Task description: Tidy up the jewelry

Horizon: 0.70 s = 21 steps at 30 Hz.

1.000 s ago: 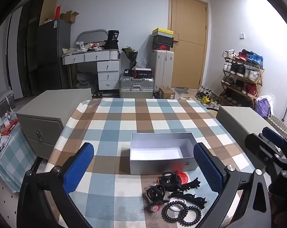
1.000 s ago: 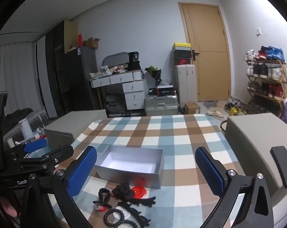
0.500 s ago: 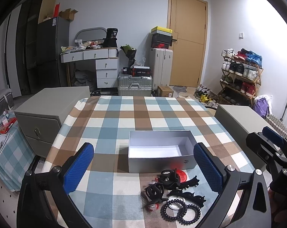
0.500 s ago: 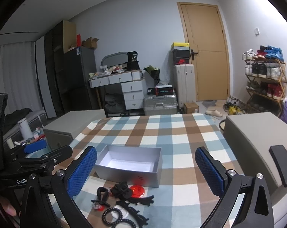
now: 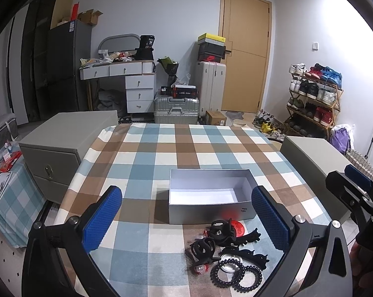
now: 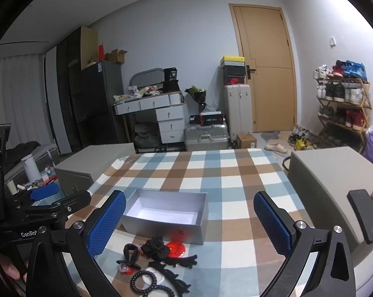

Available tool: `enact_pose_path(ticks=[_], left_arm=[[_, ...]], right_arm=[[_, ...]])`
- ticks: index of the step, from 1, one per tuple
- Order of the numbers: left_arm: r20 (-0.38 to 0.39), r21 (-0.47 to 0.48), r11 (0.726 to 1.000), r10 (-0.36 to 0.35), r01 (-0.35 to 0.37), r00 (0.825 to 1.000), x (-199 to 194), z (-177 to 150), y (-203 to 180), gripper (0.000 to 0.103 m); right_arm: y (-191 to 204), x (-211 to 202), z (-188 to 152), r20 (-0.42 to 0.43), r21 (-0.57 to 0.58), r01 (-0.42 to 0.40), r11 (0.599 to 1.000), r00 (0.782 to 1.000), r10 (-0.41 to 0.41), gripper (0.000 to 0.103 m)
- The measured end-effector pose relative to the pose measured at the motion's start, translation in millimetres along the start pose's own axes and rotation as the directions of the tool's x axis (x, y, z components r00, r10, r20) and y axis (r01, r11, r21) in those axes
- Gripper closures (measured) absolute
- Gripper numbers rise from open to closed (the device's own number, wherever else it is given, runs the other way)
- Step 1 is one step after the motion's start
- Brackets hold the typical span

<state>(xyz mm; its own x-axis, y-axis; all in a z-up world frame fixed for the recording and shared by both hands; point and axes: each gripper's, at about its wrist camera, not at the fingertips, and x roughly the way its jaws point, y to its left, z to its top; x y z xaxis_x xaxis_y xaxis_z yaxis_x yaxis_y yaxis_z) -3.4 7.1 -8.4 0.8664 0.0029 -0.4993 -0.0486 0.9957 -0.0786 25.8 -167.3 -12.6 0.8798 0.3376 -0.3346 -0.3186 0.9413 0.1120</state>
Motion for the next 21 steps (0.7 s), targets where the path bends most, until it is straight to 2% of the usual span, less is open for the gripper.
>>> enact_pose_path(ticks=[21], left_arm=[[-0.025, 0.006, 1.000, -0.014, 0.014, 1.000, 4.9, -1.0, 0.6, 0.001]], right_arm=[[-1.6, 1.3, 3.3, -0.009, 0.023, -0.008, 1.000, 1.000, 0.008, 0.000]])
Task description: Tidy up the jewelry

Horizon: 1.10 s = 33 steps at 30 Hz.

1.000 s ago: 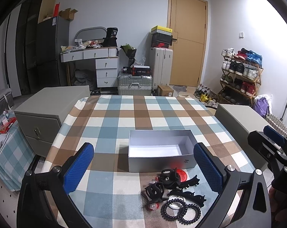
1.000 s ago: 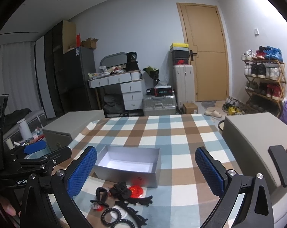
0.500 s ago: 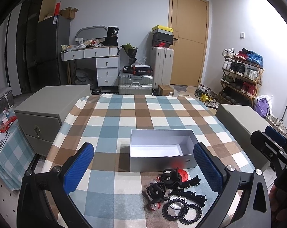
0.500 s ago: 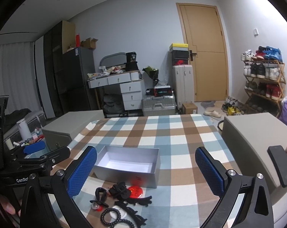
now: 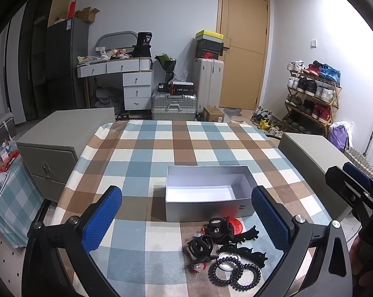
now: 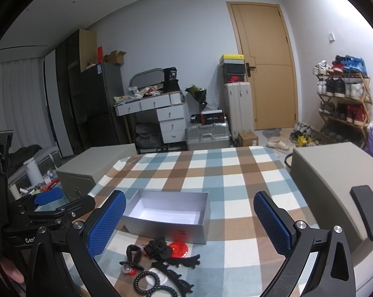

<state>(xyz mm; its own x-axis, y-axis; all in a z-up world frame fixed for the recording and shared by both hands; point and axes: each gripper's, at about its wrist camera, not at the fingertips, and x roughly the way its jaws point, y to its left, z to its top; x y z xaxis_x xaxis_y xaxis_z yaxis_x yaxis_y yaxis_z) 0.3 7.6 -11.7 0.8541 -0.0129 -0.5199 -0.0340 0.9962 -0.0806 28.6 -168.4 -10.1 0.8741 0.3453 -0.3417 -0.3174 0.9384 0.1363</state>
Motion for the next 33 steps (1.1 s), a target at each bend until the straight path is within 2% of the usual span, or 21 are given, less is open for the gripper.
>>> enact_pose_path(ticks=[10, 21, 23, 29, 33], left_arm=[[-0.014, -0.007, 1.000, -0.001, 0.000, 1.000, 1, 0, 0, 0.001], [-0.059, -0.019, 0.999, -0.036, 0.035, 0.998, 6, -5, 3, 0.001], [-0.098, -0.030, 0.996, -0.085, 0.082, 0.992, 12, -8, 5, 0.001], [-0.175, -0.049, 0.991, -0.128, 0.122, 0.976, 23, -25, 12, 0.001], [-0.246, -0.050, 0.988, -0.156, 0.148, 0.957, 38, -42, 13, 0.001]], right_arm=[[-2, 0, -3, -0.002, 0.004, 0.005, 1.000, 1.000, -0.005, 0.000], [-4, 7, -9, -0.019, 0.002, 0.014, 1.000, 1.000, -0.014, 0.000], [-4, 9, -11, -0.027, 0.004, 0.019, 1.000, 0.999, -0.019, 0.000], [-6, 18, -19, -0.060, 0.006, 0.025, 1.000, 0.998, -0.025, 0.000], [-8, 27, -27, -0.088, 0.006, 0.027, 1.000, 0.996, -0.027, 0.000]])
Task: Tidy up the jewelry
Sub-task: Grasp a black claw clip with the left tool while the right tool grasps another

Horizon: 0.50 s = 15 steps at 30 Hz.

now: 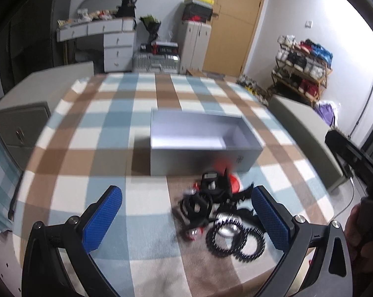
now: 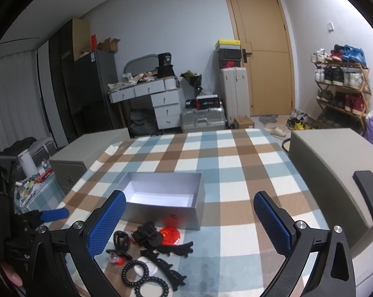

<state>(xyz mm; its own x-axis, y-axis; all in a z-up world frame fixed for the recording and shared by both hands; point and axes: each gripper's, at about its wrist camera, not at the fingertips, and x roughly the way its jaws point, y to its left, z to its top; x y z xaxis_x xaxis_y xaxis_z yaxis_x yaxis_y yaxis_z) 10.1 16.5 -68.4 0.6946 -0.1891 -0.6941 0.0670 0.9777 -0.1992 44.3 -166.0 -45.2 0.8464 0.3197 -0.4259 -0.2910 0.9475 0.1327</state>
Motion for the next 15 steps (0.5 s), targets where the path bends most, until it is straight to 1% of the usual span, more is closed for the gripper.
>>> enact_pose_path(ticks=[2, 5, 7, 8, 9, 10, 12, 13, 14, 15], left_arm=[[-0.036, 0.002, 1.000, -0.017, 0.017, 0.999, 8, -5, 0, 0.001], [-0.063, 0.022, 0.999, -0.022, 0.023, 0.998, 16, -9, -2, 0.001], [-0.082, 0.026, 0.999, -0.038, 0.040, 0.996, 21, -10, -2, 0.002], [-0.091, 0.025, 0.998, -0.047, 0.050, 0.995, 24, -9, -1, 0.005], [-0.099, 0.027, 0.998, -0.053, 0.056, 0.994, 28, -9, 1, 0.011], [-0.111, 0.027, 0.997, -0.063, 0.066, 0.992, 32, -8, 3, 0.014], [-0.138, 0.019, 0.995, -0.093, 0.096, 0.986, 39, -7, 7, 0.028], [-0.157, 0.010, 0.993, -0.117, 0.120, 0.981, 42, -7, 9, 0.031], [-0.173, 0.002, 0.990, -0.141, 0.144, 0.975, 44, -7, 10, 0.037], [-0.189, -0.011, 0.984, -0.175, 0.176, 0.966, 46, -7, 12, 0.046]], right_arm=[[-1, 5, -5, -0.016, -0.002, 0.003, 1.000, 1.000, -0.003, 0.000], [-3, 13, -11, -0.040, 0.001, 0.004, 1.000, 0.999, -0.004, 0.000], [-5, 19, -14, -0.061, 0.005, 0.003, 1.000, 0.998, -0.003, 0.000], [-6, 22, -16, -0.072, 0.008, 0.002, 1.000, 0.997, -0.001, 0.000], [-7, 24, -17, -0.078, 0.011, 0.001, 1.000, 0.997, 0.000, 0.000], [-8, 26, -19, -0.086, 0.014, 0.000, 1.000, 0.996, 0.002, 0.000], [-9, 28, -21, -0.099, 0.019, -0.004, 1.000, 0.995, 0.006, 0.000], [-10, 30, -21, -0.105, 0.021, -0.004, 1.000, 0.994, 0.006, 0.000], [-11, 32, -22, -0.111, 0.023, -0.005, 1.000, 0.994, 0.008, 0.000], [-11, 33, -23, -0.116, 0.025, -0.008, 1.000, 0.993, 0.010, 0.000]])
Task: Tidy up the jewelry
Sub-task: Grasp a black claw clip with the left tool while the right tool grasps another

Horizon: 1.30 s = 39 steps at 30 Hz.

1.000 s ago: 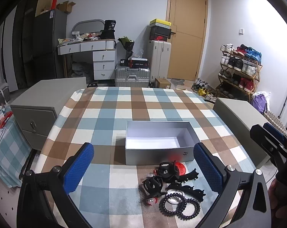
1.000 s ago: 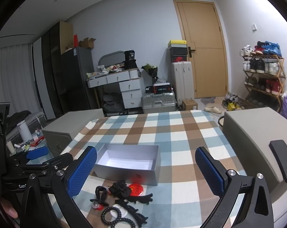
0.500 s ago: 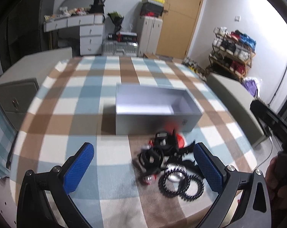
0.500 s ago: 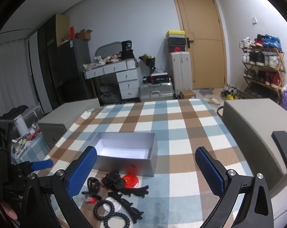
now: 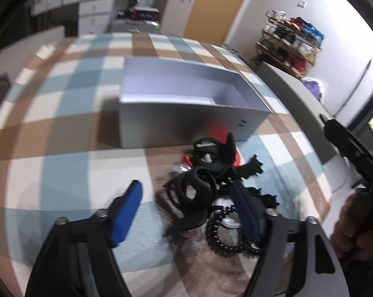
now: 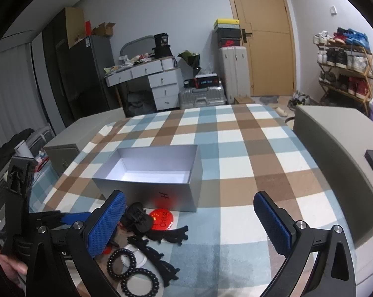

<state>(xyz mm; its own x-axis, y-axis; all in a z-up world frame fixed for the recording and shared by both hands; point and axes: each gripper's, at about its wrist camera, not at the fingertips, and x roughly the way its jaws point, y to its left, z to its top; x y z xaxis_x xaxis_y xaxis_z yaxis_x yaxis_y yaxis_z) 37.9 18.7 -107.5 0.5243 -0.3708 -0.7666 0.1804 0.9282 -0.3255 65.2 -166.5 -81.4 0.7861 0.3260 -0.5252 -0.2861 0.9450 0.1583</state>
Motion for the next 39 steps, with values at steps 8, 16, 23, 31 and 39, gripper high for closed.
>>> enact_pose_path(ticks=[8, 16, 23, 31, 39], left_arm=[[-0.030, 0.012, 0.997, -0.076, 0.076, 0.997, -7, -3, 0, 0.075], [-0.019, 0.049, 0.995, -0.083, 0.084, 0.996, -10, 3, 2, 0.076], [0.038, 0.041, 0.995, -0.090, 0.089, 0.995, -27, 10, 10, 0.076], [0.115, 0.009, 0.999, -0.048, 0.047, 0.992, -43, 19, 30, 0.076], [0.126, -0.037, 0.999, -0.034, 0.039, 0.991, -45, 21, 49, 0.076]], right_arm=[[-3, 15, -4, -0.050, 0.026, -0.045, 0.999, 0.998, 0.046, 0.000], [2, 25, -4, -0.089, 0.026, -0.105, 0.994, 0.990, 0.106, 0.000], [16, 41, -8, -0.140, 0.016, -0.166, 0.986, 0.976, 0.166, 0.000], [37, 68, -16, -0.224, -0.011, -0.225, 0.974, 0.950, 0.217, 0.013], [49, 88, -19, -0.272, -0.035, -0.237, 0.971, 0.937, 0.219, 0.027]])
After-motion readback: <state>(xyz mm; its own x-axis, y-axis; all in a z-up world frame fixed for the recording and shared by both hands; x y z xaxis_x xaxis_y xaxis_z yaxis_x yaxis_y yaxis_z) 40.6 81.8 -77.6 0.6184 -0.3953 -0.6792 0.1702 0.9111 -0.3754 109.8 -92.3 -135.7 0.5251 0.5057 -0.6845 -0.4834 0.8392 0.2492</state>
